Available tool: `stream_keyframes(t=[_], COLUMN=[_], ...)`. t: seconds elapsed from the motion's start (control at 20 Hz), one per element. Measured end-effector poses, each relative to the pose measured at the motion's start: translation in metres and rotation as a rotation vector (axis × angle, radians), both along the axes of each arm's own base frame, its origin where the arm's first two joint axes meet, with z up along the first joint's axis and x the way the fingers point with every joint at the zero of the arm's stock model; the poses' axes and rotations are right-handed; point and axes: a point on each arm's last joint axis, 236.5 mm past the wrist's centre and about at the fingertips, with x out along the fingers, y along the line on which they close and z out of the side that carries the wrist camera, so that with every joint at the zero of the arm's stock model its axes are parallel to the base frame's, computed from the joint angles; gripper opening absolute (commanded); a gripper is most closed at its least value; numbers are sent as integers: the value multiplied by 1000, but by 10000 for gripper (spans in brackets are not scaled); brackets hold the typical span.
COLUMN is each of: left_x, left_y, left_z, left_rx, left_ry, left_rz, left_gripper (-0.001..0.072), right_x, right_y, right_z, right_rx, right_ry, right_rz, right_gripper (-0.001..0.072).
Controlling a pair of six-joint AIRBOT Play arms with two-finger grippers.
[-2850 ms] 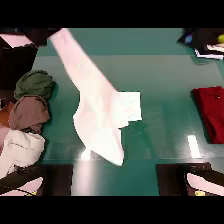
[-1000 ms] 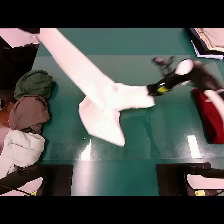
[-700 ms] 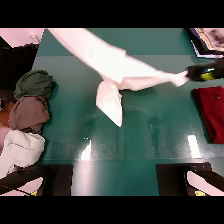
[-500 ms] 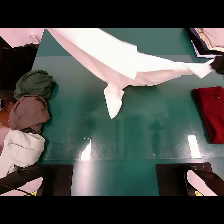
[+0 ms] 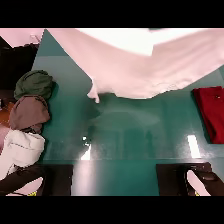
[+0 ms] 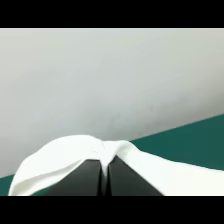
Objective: Fold the shirts.
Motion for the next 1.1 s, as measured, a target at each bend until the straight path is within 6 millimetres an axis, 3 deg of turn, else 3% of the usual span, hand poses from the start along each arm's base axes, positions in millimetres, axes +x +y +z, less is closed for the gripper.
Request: stream_keyframes(t=[0.15,0.25,0.35,0.45,0.55,0.7,0.85,1.0,1.1], left_x=[-47,-68,-73,-65,-47,-19,1,11,16], left_y=[3,-1,-6,-14,-20,-27,-21,-15,-10], left_z=[31,30,10,-30,-85,-187,-292,-373,-407], left_rx=[-50,-64,-51,-25,1,28,16,-25,-36], left_ry=[-60,-36,44,176,332,568,758,879,921], left_rz=[-42,-81,-108,-126,-128,-111,-36,39,84], left_gripper=[25,25,25,25,24,25,24,25,25], right_x=[-12,-14,-6,13,44,95,140,180,200], right_y=[6,8,9,13,22,47,77,108,125], right_z=[45,62,64,46,7,-75,-162,-235,-272], right_rx=[-28,-57,-69,-55,-25,15,37,50,56], right_ry=[-41,-45,-20,41,150,363,565,688,732], right_rz=[15,24,34,65,119,213,290,343,364], right_gripper=[26,26,26,26,26,26,28,44,493])
